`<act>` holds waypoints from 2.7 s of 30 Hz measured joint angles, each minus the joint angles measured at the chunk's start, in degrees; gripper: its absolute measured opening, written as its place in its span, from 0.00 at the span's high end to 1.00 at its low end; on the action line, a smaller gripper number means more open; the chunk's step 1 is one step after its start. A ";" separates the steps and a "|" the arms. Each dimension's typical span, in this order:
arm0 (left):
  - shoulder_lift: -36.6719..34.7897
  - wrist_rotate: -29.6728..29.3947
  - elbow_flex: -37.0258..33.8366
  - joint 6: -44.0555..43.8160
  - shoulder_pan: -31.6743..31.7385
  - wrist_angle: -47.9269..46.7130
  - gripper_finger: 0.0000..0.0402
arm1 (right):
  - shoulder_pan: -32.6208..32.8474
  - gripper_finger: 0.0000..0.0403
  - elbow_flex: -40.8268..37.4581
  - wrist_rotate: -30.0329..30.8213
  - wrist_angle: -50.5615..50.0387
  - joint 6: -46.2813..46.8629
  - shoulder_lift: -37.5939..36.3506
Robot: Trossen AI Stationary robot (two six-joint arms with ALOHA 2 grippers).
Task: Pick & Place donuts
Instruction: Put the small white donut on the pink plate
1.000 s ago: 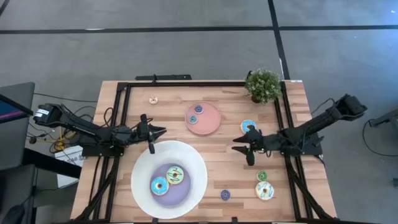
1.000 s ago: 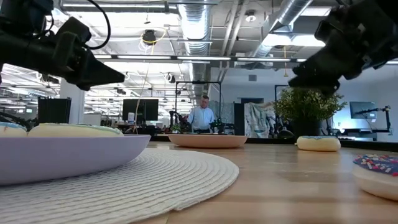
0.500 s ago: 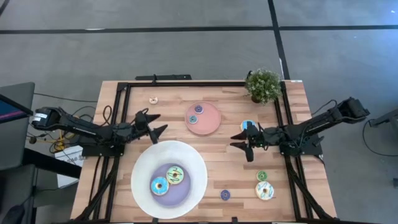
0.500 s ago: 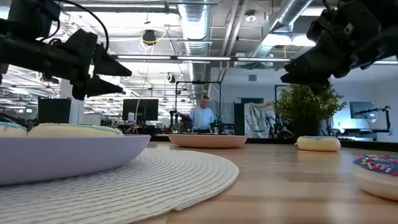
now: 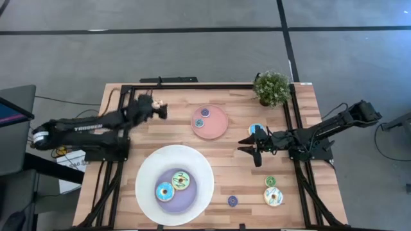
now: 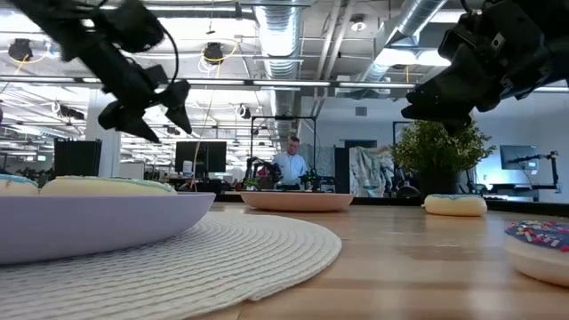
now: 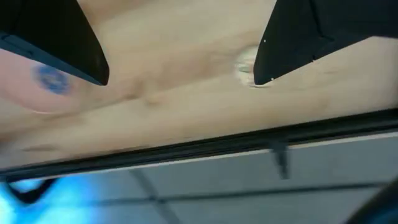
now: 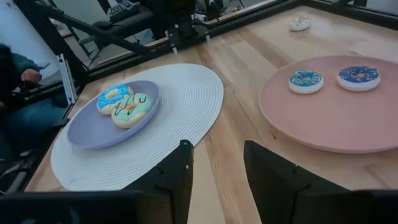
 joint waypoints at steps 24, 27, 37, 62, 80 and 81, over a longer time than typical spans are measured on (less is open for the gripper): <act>40.29 16.20 18.93 6.24 21.85 -10.29 0.02 | 0.00 0.68 0.00 0.00 0.04 0.06 0.00; 40.74 16.10 18.95 5.97 22.48 -10.14 0.02 | 0.00 0.68 0.00 0.00 -0.09 0.06 0.00; 40.81 17.71 18.95 5.88 23.02 -9.89 0.05 | 0.00 0.68 0.00 0.00 -0.35 0.04 0.00; 40.83 19.39 18.95 5.05 23.09 -9.75 0.34 | 0.00 0.68 0.00 0.02 -0.35 0.08 0.00; 40.83 20.61 18.95 4.96 23.07 -9.90 0.38 | 0.00 0.68 0.00 0.04 -0.33 0.08 0.00; 40.83 20.63 18.95 4.96 23.09 -9.90 0.38 | 0.00 0.68 0.00 0.04 -0.35 0.08 0.00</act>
